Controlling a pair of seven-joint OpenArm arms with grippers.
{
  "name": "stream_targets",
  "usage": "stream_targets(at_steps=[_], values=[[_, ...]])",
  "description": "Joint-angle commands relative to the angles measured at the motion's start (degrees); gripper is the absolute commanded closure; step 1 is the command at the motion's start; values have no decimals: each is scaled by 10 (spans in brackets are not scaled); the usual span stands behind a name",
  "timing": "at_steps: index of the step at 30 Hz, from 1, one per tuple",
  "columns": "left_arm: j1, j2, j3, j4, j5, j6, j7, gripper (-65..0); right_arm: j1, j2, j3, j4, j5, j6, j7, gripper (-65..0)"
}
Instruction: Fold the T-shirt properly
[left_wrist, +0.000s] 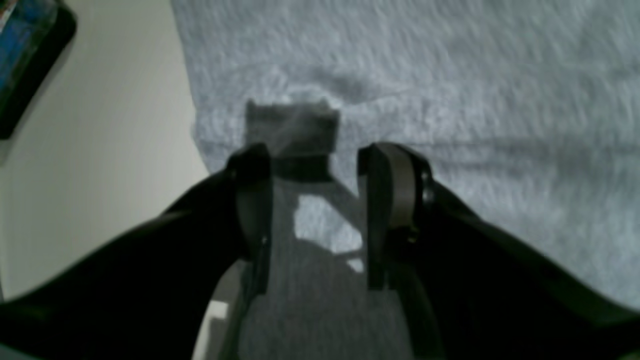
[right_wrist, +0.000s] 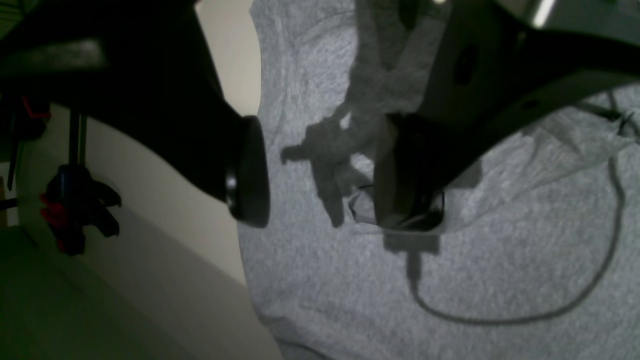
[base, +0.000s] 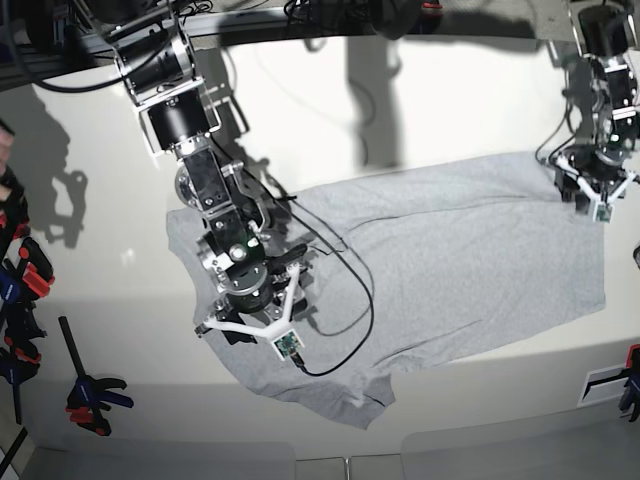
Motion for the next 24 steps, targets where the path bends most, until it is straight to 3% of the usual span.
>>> stream_targets(at_steps=[1,11,13,15,18,20,22,24], values=[[-15,-13,-3,15,-10,3,-10,-292,18,0,3,9,-2,-7,13,-321],[-62,-11,0,33,-11,2,-32,-292,17,0,3,9,-2,-7,12,-321],[-63,-11,0,32,-11,3,-17,-292,17,0,3,9,-2,-7,5,-321],[-63,-13,0,33,-28,3,31,-291,17,0,3,9,4,-7,-9,-321],[-39,-17,-1,74,-161,0,126,-290,12,5,17,9,87,-6,-23,-319],[-3,-14,-1,136,-227,-12,137,-290,3,11,47,9,160,5,-21,-313],[38,-9,-1,206,-247,-15,134,-290,-7,10,93,10,208,40,-23,-313],[73,-3,-1,266,-228,-14,129,-290,-19,7,140,13,231,74,-30,-313]])
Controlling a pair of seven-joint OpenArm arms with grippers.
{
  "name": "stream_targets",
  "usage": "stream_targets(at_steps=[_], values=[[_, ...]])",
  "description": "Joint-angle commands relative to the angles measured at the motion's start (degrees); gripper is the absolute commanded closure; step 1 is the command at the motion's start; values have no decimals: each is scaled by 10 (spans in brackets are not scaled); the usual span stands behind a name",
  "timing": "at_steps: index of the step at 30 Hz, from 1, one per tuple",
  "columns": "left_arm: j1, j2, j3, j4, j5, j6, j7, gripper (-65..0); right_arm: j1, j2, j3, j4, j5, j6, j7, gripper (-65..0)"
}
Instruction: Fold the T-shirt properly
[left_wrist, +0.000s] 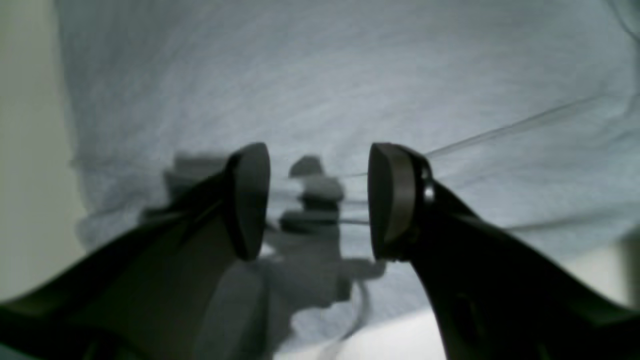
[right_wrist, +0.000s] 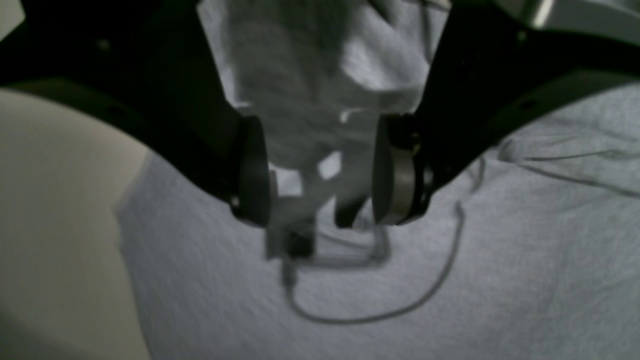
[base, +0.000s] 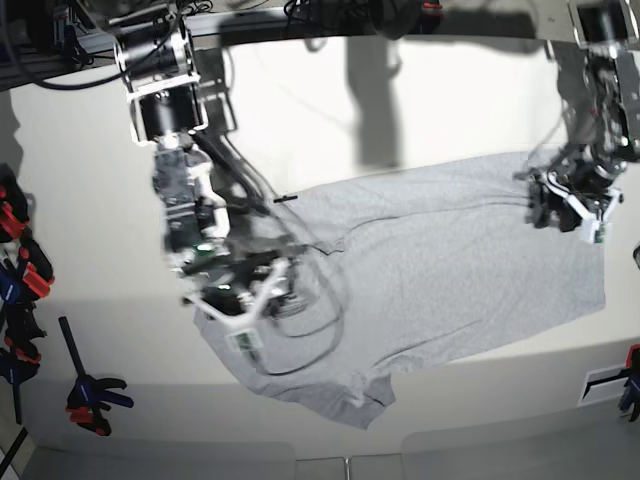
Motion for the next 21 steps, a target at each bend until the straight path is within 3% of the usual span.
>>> stream_targets(at_steps=[1,2,5,7,11,14,15,21], values=[[7,-5,-5,23,24,3,-17,-290,10,0,21,15,16,20,6,-313],[18,3,-5,32,50,14,-31,-290,3,0,44,17,20,40,-5,-313],[39,29,-5,23,87,88,-46,-290,-31,0,102,18,26,113,-10,-313],[44,43,-5,2,100,102,-46,-290,-58,0,122,18,26,144,10,-313],[44,62,-5,-45,122,105,-45,-290,-112,0,123,17,-5,149,48,-313],[44,63,-9,-79,132,163,-44,-290,-140,9,123,17,-31,139,88,-313],[44,63,-15,-89,132,166,-44,-290,-145,12,123,16,-34,132,94,-313],[49,63,-35,-121,129,164,-3,-290,-151,25,123,16,-36,123,68,-313]])
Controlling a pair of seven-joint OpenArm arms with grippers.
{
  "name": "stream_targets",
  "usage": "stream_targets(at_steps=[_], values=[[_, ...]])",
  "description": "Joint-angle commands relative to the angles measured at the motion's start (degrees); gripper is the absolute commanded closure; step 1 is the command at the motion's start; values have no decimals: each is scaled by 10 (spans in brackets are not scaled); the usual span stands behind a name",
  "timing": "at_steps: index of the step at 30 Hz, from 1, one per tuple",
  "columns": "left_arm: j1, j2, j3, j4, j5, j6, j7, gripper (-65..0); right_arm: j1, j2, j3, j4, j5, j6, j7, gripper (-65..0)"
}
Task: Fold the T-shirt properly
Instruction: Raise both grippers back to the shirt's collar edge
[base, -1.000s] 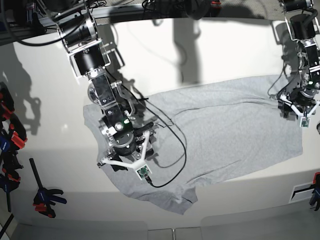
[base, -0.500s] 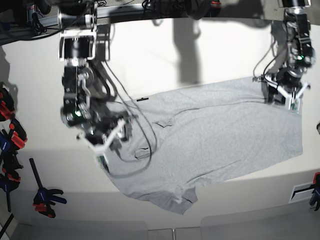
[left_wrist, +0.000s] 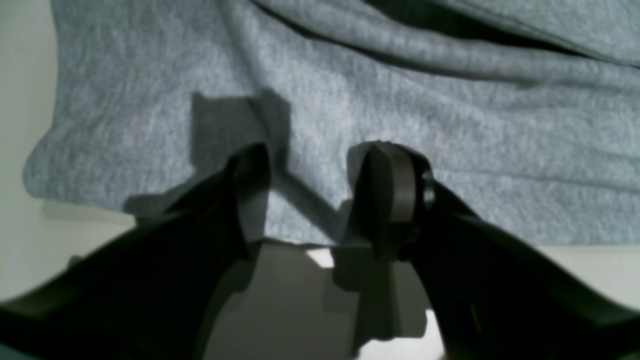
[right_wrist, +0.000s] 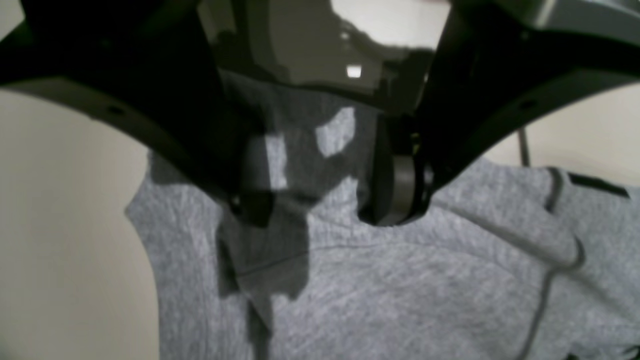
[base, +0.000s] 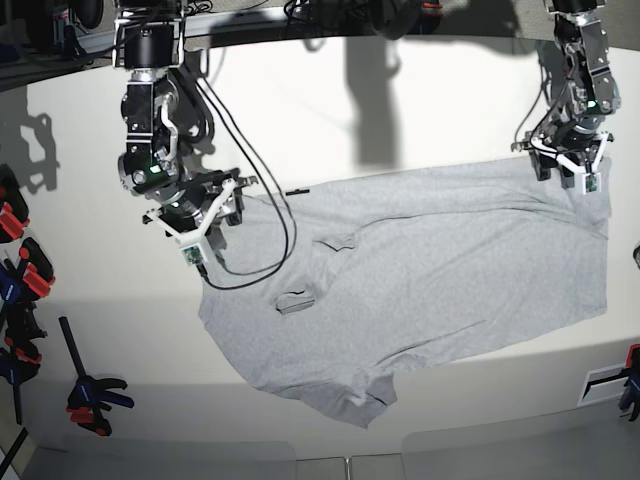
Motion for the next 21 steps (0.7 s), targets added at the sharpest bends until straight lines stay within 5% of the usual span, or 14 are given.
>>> stream_targets(at_steps=[1,21], values=[[9,-10,-4,-1,16,10,30,-290,8,7,2,9,4,-4,2,-313],[149,-9,-5,127,0,10,46,-290,-164,49,44,43,6,-25,-2,-312]])
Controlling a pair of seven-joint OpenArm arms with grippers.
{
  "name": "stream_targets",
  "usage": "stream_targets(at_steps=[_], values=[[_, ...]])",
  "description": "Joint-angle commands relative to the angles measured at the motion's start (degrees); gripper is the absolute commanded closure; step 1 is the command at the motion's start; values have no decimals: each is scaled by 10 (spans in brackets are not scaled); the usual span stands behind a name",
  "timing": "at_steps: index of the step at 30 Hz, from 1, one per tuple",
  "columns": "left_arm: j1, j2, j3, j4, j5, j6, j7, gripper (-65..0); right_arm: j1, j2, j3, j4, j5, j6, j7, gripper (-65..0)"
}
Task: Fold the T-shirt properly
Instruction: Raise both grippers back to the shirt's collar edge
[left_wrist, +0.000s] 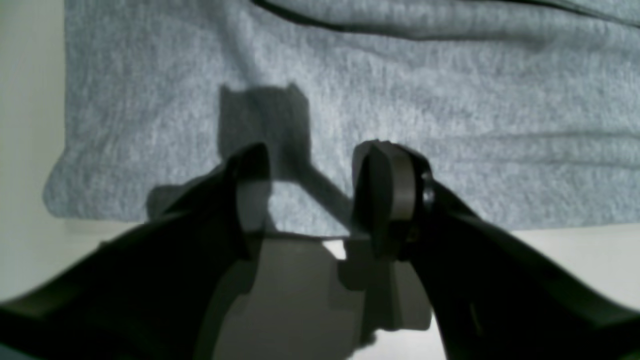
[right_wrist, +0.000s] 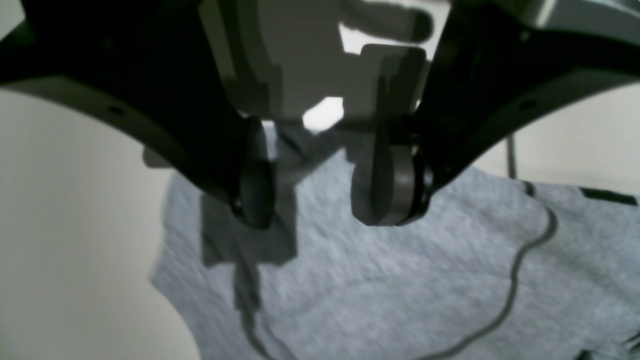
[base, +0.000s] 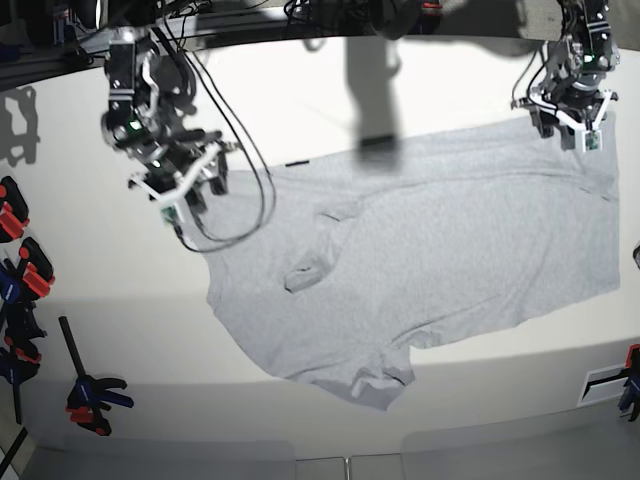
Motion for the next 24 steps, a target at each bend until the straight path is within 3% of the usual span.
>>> stream_targets(at_steps=[1,9,15,24], values=[[9,-8,-3,9,9,7,20,-290,-22,8,16,3,-29,-12,-67,-312],[34,-8,-3,70,9,8,29,-290,-110,8,89,125,-4,2,-75,-312],[35,-8,-3,106,9,8,107,-290,-169,8,89,198,0,2,-92,-312],[102,-6,-3,121,9,8,94,-290,-252,7,128,211,1,-1,-89,-312]])
